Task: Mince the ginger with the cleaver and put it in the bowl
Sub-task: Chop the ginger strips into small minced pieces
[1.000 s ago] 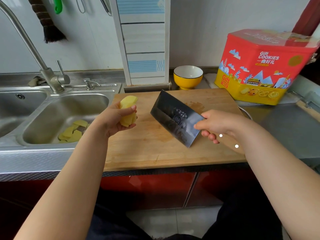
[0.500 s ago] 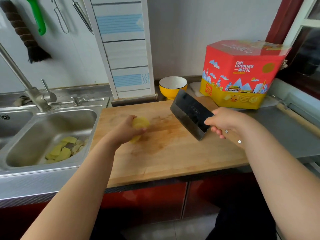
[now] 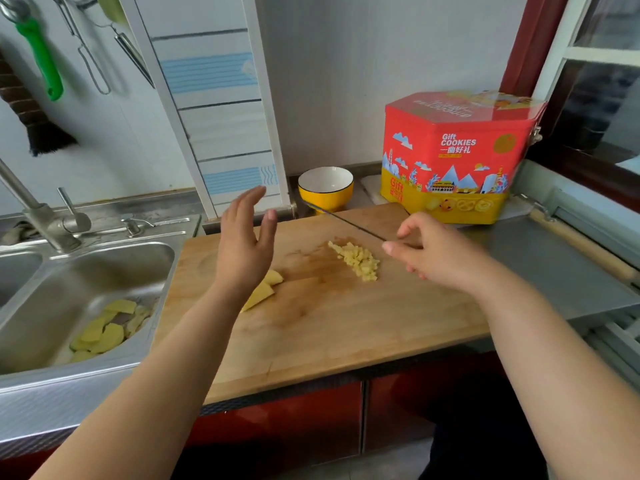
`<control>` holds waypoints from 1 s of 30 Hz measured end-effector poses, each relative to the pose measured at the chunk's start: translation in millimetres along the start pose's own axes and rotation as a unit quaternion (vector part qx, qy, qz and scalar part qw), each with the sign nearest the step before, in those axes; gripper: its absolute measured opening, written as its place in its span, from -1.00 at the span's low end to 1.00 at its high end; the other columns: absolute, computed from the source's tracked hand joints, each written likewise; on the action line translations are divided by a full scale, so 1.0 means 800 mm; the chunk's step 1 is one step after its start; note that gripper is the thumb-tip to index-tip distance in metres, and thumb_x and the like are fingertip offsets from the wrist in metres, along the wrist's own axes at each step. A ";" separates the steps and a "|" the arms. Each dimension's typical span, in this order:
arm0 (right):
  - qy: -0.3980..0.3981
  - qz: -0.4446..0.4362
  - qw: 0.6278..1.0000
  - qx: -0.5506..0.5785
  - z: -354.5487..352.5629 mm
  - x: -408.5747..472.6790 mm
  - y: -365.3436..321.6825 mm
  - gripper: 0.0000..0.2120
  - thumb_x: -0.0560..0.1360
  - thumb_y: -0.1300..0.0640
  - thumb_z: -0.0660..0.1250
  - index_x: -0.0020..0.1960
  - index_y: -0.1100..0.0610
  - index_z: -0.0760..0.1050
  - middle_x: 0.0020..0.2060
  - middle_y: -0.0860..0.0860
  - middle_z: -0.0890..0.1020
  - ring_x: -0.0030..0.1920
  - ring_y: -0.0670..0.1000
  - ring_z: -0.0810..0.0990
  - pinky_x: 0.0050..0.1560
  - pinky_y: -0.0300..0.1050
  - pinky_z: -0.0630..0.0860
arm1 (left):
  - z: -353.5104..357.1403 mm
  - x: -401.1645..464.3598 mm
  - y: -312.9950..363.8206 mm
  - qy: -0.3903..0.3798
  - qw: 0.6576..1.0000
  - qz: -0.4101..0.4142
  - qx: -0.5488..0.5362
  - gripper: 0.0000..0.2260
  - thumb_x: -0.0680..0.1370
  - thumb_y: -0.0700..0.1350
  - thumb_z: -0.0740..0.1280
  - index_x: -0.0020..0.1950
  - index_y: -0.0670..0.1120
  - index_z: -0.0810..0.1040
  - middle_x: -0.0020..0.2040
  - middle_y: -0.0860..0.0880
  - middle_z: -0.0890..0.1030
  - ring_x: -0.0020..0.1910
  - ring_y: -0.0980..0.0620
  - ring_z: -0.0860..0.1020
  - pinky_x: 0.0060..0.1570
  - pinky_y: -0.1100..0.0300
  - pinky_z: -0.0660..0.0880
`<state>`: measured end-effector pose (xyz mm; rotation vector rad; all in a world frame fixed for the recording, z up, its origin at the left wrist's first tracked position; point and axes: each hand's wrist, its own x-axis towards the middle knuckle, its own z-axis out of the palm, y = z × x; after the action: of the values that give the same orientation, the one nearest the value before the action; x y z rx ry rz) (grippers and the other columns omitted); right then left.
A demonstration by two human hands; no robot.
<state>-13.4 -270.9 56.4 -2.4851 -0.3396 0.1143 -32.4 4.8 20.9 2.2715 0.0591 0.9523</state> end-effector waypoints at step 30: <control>0.062 -0.012 0.986 -0.156 0.030 -0.050 0.037 -0.45 0.45 -0.22 0.40 0.12 0.07 0.16 -0.07 -0.04 0.49 -0.16 0.00 0.36 -0.27 -0.12 0.26 | 0.144 0.000 0.071 -0.473 0.820 0.157 0.283 -0.53 0.61 0.25 -0.24 0.52 0.29 -0.17 0.56 0.07 -0.28 0.52 -0.09 -0.31 0.45 -0.18 -0.28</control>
<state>-49.0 -291.0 19.6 -2.7795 -0.3583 -0.1123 30.9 -103.9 -4.7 3.1263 -0.5466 -0.2123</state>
